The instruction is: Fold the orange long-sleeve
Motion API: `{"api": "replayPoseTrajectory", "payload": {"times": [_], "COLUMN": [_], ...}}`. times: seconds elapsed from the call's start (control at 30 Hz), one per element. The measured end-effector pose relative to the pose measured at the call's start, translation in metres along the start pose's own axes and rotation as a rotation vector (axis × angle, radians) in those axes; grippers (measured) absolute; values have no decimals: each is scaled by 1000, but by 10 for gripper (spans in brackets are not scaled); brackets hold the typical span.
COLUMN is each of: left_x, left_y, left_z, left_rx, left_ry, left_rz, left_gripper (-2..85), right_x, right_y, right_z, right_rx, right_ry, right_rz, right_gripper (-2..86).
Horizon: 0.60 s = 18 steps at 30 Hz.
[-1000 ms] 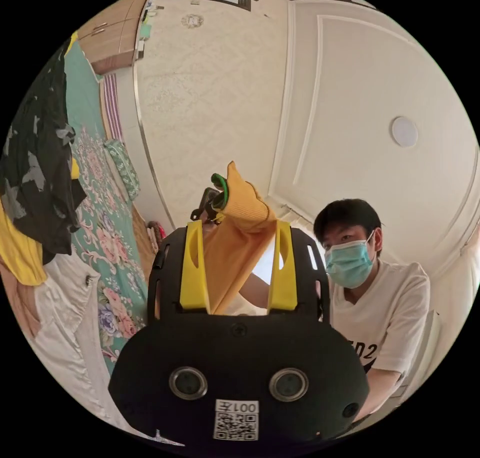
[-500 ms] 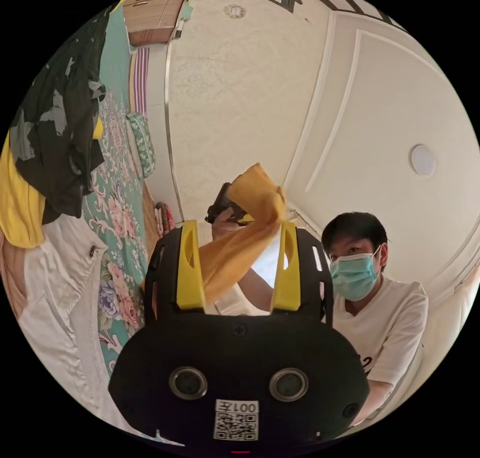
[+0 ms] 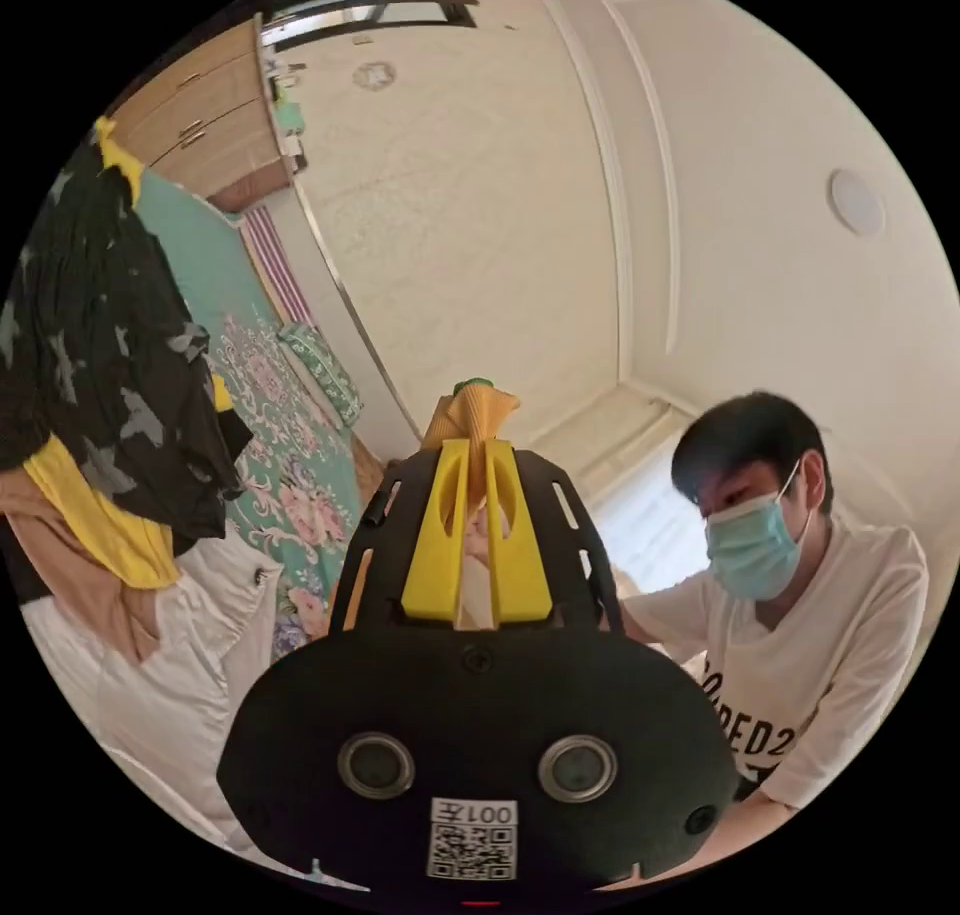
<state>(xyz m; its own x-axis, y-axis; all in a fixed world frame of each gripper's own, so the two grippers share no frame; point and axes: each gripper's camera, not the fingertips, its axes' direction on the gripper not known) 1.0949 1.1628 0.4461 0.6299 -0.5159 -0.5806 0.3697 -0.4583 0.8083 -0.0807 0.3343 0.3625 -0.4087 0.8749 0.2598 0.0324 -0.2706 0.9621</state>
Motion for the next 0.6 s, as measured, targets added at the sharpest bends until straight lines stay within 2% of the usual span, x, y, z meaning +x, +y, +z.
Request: {"api": "replayPoseTrajectory", "payload": {"times": [0.13,0.33,0.5,0.6], "left_x": [71,154,171,168], "left_y": [33,149,290,393], "left_z": [70,211,301,342], "left_rx": [-317,-865,-1074,-1269], "left_ry": [-137,-291,-263,-323], "left_rz": [262,675,738,844], "left_gripper": [-13,-6,16,68], "right_x": [-41,-124,-177,-182], "right_y": [47,163,285,353], "right_z": [-14,-47,-50,-37], "right_rx": [3,-50,-63,-65], "right_ry": [-36,176,367,406], "right_rz": [-80,-31,192,348], "right_gripper": [7,8,9,9]}}
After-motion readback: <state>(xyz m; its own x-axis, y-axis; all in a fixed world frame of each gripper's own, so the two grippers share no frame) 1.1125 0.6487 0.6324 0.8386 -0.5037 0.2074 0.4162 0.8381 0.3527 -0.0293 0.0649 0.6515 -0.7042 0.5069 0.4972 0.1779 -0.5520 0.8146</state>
